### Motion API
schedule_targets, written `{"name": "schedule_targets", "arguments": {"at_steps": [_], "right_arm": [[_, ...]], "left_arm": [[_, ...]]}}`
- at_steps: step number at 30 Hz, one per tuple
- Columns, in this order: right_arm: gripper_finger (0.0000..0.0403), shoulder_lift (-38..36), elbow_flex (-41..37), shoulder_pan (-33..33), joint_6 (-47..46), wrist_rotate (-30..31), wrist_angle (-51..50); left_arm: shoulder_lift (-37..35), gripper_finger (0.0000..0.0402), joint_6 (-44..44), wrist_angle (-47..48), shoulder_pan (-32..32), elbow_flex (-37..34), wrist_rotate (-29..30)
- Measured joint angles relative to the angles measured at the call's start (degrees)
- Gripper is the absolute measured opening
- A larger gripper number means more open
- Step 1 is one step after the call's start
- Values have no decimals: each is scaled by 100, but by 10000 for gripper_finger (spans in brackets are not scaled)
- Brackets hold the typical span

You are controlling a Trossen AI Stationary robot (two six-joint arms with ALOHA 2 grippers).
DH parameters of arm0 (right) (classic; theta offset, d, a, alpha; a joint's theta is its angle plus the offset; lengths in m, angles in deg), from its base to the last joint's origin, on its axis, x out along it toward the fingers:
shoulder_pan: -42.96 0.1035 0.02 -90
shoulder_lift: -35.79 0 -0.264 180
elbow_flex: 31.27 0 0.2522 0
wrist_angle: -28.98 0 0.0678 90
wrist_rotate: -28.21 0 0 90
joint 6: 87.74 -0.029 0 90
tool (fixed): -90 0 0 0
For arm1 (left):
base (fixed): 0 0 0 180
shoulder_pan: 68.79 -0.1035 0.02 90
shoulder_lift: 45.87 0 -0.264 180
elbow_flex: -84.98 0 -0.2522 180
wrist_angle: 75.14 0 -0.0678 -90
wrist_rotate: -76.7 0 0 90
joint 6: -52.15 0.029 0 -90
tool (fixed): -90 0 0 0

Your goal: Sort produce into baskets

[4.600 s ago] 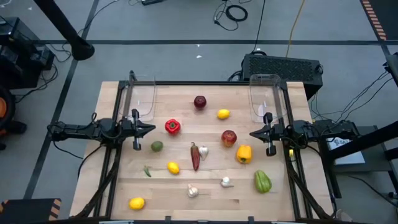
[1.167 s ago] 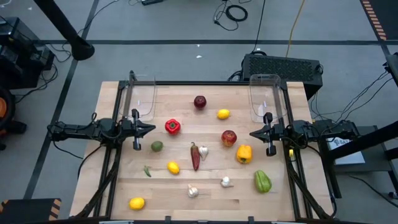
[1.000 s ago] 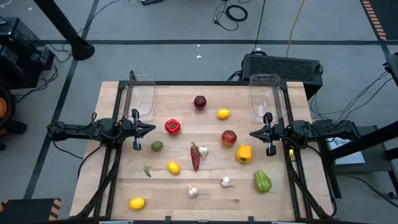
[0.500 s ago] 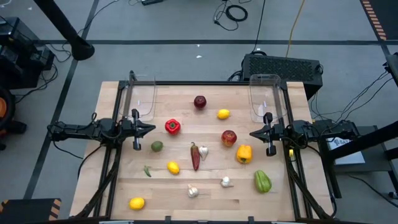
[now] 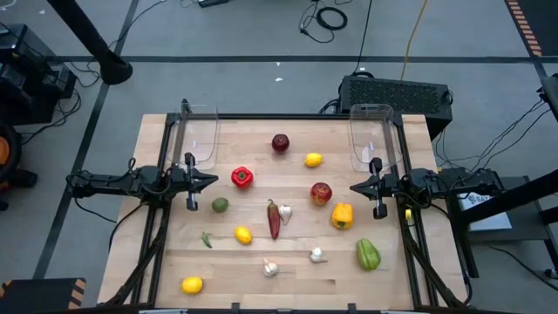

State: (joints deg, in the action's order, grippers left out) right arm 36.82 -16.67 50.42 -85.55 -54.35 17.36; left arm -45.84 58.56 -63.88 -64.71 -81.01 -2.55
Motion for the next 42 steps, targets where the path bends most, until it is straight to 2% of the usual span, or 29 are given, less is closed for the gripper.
{"name": "schedule_targets", "arguments": {"at_steps": [14,19,22,29,34,42], "right_arm": [[0,1,0,0,-1,0,1],[0,1,0,0,29,25,14],[0,0,0,0,34,39,30],[0,-1,0,0,43,9,30],[0,0,0,0,44,8,60],[0,-1,0,0,-207,15,113]], "left_arm": [[0,28,78,-57,0,2,7],[26,28,421,-501,2,143,346],[44,28,273,-515,1,620,854],[621,14,248,-146,0,1792,1194],[1569,5,295,715,0,2905,1438],[3320,6,-11,1787,0,5332,1384]]}}
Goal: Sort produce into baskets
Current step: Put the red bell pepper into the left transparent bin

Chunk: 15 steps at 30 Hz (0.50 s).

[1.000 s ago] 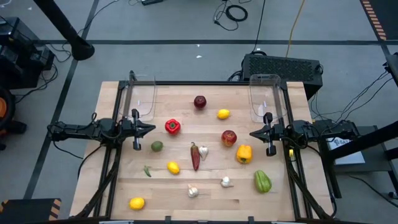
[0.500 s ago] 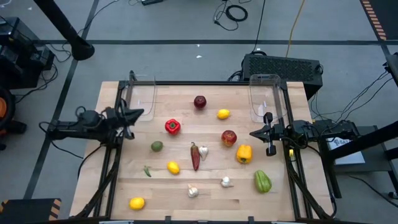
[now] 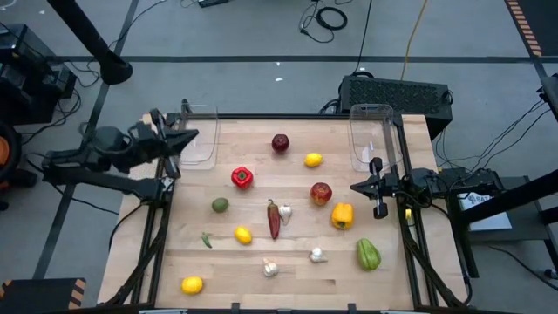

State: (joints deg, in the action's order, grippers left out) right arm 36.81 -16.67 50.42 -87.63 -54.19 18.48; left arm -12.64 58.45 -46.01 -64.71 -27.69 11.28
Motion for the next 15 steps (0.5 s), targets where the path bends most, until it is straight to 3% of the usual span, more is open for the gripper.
{"name": "schedule_targets", "arguments": {"at_steps": [3,7,15], "right_arm": [[0,1,0,0,-250,2,-4],[0,0,0,0,-693,7,-15],[0,2,0,0,-1615,2,-96]], "left_arm": [[522,6,150,186,0,699,-10],[997,6,967,-42,0,1103,-4],[1468,6,203,182,6,518,-335]]}}
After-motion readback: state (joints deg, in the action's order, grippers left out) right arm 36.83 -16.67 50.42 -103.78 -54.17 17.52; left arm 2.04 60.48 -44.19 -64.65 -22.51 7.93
